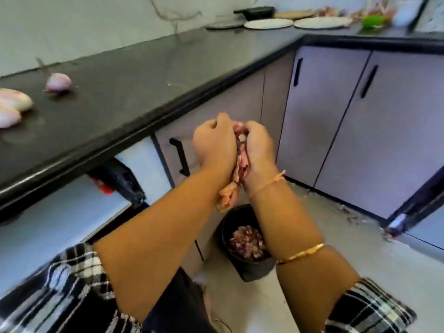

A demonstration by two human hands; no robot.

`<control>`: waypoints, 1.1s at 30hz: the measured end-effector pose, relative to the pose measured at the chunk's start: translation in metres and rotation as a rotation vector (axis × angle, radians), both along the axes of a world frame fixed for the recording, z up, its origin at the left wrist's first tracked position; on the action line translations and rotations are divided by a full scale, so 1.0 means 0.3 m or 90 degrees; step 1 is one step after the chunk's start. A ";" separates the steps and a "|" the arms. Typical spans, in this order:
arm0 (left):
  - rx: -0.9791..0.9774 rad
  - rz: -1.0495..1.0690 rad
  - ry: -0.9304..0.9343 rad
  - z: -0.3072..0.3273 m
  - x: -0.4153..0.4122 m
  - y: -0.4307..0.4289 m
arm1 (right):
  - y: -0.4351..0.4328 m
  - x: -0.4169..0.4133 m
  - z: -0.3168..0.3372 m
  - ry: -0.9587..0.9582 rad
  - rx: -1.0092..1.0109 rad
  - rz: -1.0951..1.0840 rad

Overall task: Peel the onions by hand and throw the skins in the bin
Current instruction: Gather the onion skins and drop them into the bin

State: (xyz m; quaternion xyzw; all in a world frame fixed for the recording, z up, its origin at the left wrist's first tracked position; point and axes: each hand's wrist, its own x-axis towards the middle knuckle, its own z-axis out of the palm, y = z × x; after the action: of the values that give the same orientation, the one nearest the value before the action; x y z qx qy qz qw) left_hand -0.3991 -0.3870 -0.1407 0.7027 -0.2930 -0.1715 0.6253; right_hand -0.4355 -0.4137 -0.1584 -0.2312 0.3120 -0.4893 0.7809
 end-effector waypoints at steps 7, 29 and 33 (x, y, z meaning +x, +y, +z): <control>0.162 0.025 0.103 -0.381 0.000 -0.199 | -0.174 -0.017 -0.373 0.111 0.133 -0.019; 0.412 -0.150 0.558 -1.197 0.106 -0.574 | -0.564 -0.113 -1.289 0.326 0.360 0.004; 0.481 -0.184 0.451 -1.208 0.117 -0.547 | -0.553 -0.101 -1.312 0.509 0.318 0.023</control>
State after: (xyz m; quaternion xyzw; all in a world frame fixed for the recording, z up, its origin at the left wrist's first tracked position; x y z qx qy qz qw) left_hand -0.3639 -0.5512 -0.5031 0.7303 -0.0761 -0.5759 0.3596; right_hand -0.4657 -0.5797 -0.5519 -0.2119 0.6924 -0.2580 0.6396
